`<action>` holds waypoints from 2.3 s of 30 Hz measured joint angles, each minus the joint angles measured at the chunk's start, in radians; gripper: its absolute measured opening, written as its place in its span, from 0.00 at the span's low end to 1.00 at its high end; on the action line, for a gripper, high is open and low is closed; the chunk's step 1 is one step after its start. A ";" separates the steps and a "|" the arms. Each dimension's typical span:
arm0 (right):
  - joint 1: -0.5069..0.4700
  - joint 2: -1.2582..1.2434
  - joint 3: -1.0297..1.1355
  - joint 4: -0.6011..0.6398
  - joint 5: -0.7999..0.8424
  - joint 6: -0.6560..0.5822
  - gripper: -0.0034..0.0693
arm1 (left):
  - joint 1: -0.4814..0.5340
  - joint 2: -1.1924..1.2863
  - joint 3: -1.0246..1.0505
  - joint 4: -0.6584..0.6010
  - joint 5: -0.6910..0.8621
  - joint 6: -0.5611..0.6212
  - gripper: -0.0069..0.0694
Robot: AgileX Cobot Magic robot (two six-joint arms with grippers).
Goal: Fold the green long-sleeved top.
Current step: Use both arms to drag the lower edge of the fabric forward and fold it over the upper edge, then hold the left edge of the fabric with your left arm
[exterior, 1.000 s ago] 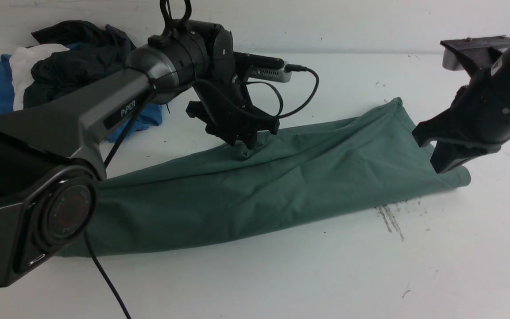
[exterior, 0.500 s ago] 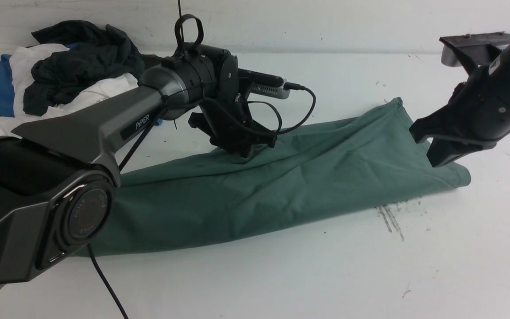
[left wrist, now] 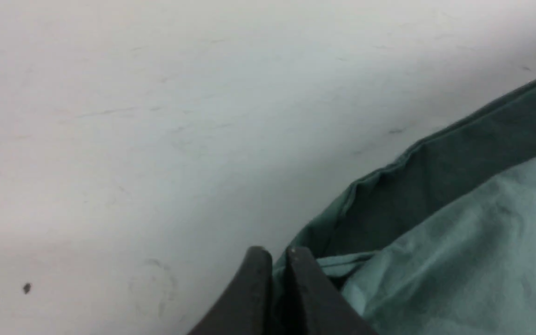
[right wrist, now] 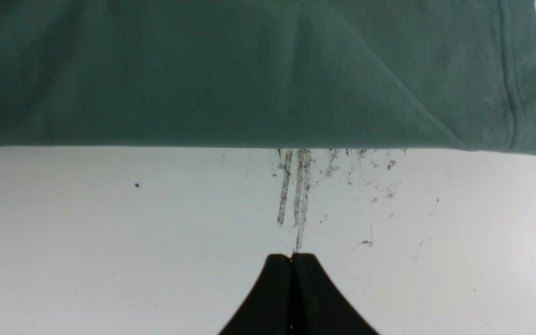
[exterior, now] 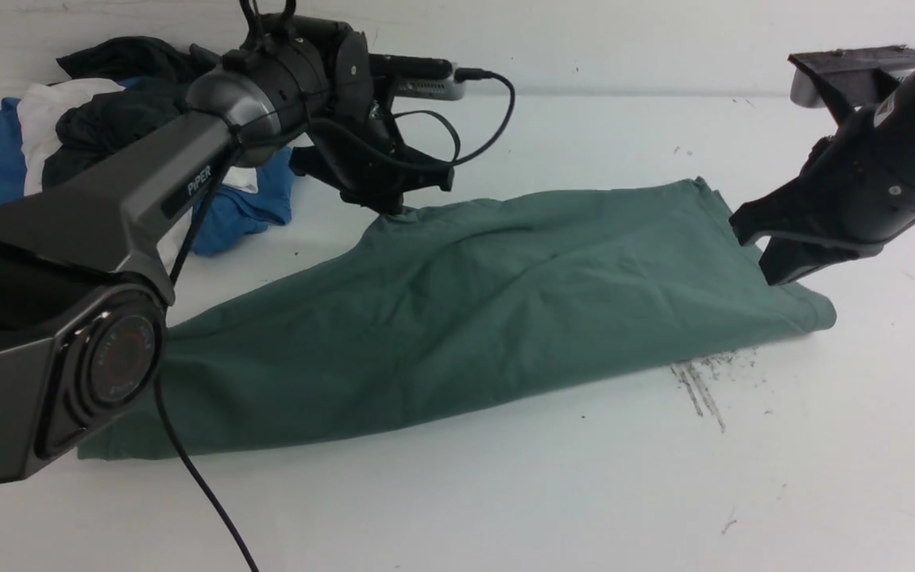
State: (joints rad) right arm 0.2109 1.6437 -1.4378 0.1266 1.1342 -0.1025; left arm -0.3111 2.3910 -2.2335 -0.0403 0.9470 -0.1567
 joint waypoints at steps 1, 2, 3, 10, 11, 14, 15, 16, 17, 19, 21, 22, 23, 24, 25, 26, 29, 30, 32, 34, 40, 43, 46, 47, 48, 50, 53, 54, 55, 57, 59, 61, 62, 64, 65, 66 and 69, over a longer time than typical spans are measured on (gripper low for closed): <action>0.000 0.001 0.000 0.001 -0.003 0.000 0.03 | 0.005 0.005 0.000 0.000 0.000 -0.018 0.11; 0.000 0.002 0.000 0.001 -0.003 0.000 0.03 | 0.010 0.010 0.000 0.002 0.000 -0.032 0.11; 0.000 0.002 0.000 0.001 -0.003 0.000 0.03 | 0.010 0.013 0.000 0.002 0.000 -0.034 0.11; 0.000 0.064 0.000 0.001 -0.003 0.000 0.03 | 0.010 0.045 0.000 0.008 0.003 -0.051 0.25; -0.001 0.077 0.000 0.001 -0.004 0.000 0.03 | 0.010 0.044 -0.002 0.009 0.004 -0.052 0.28; -0.008 0.100 0.000 0.002 -0.005 0.000 0.03 | 0.010 0.039 -0.020 0.022 0.027 -0.052 0.35; -0.024 0.121 -0.002 0.005 -0.006 0.000 0.03 | 0.010 0.027 -0.044 0.058 0.064 -0.054 0.41; -0.033 0.127 -0.003 0.005 -0.007 0.000 0.03 | 0.010 0.020 -0.063 0.075 0.082 -0.055 0.43; -0.036 0.131 -0.004 0.005 -0.007 0.000 0.03 | 0.010 0.018 -0.063 0.080 0.086 -0.055 0.43; -0.073 0.152 -0.009 0.006 -0.010 0.000 0.03 | 0.010 -0.019 -0.124 0.119 0.182 -0.050 0.45; -0.093 0.164 -0.010 0.017 -0.010 0.000 0.03 | 0.011 -0.044 -0.150 0.108 0.250 -0.019 0.41; -0.101 0.170 -0.010 0.023 -0.010 0.000 0.03 | 0.011 -0.055 -0.154 0.087 0.267 0.003 0.37; -0.102 0.170 -0.010 0.024 -0.010 0.000 0.03 | 0.011 -0.055 -0.154 0.087 0.267 0.008 0.37; -0.105 0.175 -0.010 0.036 -0.010 0.000 0.03 | 0.011 -0.066 -0.153 0.040 0.282 0.051 0.29; -0.106 0.176 -0.011 0.041 -0.010 0.000 0.03 | 0.011 -0.067 -0.150 0.021 0.286 0.069 0.25; -0.106 0.179 -0.011 0.045 -0.010 0.000 0.03 | 0.011 -0.066 -0.146 -0.021 0.289 0.091 0.19; -0.106 0.181 -0.011 0.047 -0.010 0.000 0.03 | 0.010 -0.038 -0.120 -0.145 0.290 0.148 0.10; -0.106 0.181 -0.011 0.047 -0.010 0.000 0.03 | 0.009 -0.014 -0.110 -0.193 0.290 0.168 0.09; -0.106 0.181 -0.011 0.048 -0.010 -0.001 0.03 | 0.009 0.036 -0.105 -0.234 0.290 0.180 0.09; -0.106 0.181 -0.011 0.049 -0.010 0.000 0.03 | 0.009 0.056 -0.103 -0.234 0.290 0.181 0.09; -0.106 0.181 -0.011 0.050 -0.010 -0.001 0.03 | 0.014 0.125 -0.099 -0.130 0.289 0.173 0.09; -0.106 0.181 -0.011 0.050 -0.005 -0.003 0.03 | 0.037 0.106 -0.107 -0.115 0.289 0.157 0.09; -0.106 0.181 -0.011 0.050 0.009 -0.010 0.03 | 0.078 0.073 -0.121 -0.124 0.290 0.148 0.09; -0.106 0.181 -0.011 0.049 0.022 -0.019 0.03 | 0.116 0.035 -0.123 -0.153 0.288 0.157 0.09; -0.106 0.181 -0.011 0.049 0.027 -0.021 0.03 | 0.143 0.015 -0.123 -0.170 0.289 0.164 0.09; -0.106 0.181 -0.011 0.050 0.037 -0.027 0.03 | 0.198 -0.040 -0.118 -0.224 0.289 0.186 0.09; -0.106 0.181 -0.011 0.043 0.062 -0.036 0.03 | 0.291 -0.147 -0.056 -0.311 0.288 0.220 0.09; -0.106 0.181 -0.011 0.039 0.070 -0.041 0.03 | 0.319 -0.193 -0.010 -0.330 0.285 0.231 0.09; -0.106 0.181 -0.011 0.038 0.074 -0.043 0.03 | 0.324 -0.193 0.001 -0.330 0.286 0.234 0.09; -0.106 0.181 -0.011 0.035 0.084 -0.053 0.03 | 0.379 -0.317 0.164 -0.347 0.285 0.261 0.09; -0.106 0.181 -0.011 0.036 0.087 -0.056 0.03 | 0.406 -0.403 0.279 -0.344 0.285 0.277 0.09; -0.106 0.181 -0.011 0.047 0.087 -0.057 0.03 | 0.434 -0.490 0.441 -0.331 0.286 0.286 0.09; -0.106 0.181 -0.011 0.061 0.085 -0.057 0.03 | 0.452 -0.550 0.542 -0.318 0.287 0.289 0.09; -0.106 0.181 -0.011 0.075 0.076 -0.058 0.03 | 0.463 -0.582 0.626 -0.307 0.287 0.292 0.09; -0.106 0.181 -0.011 0.089 0.068 -0.060 0.03 | 0.468 -0.605 0.688 -0.292 0.288 0.291 0.10; -0.106 0.181 -0.011 0.100 0.061 -0.063 0.03 | 0.468 -0.614 0.720 -0.281 0.288 0.285 0.11; -0.106 0.181 -0.011 0.122 0.048 -0.073 0.03 | 0.462 -0.619 0.769 -0.253 0.286 0.274 0.15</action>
State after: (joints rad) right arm 0.1045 1.8249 -1.4484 0.2490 1.1825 -0.1757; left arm 0.1510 1.7720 -1.4641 -0.2933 1.2327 0.1177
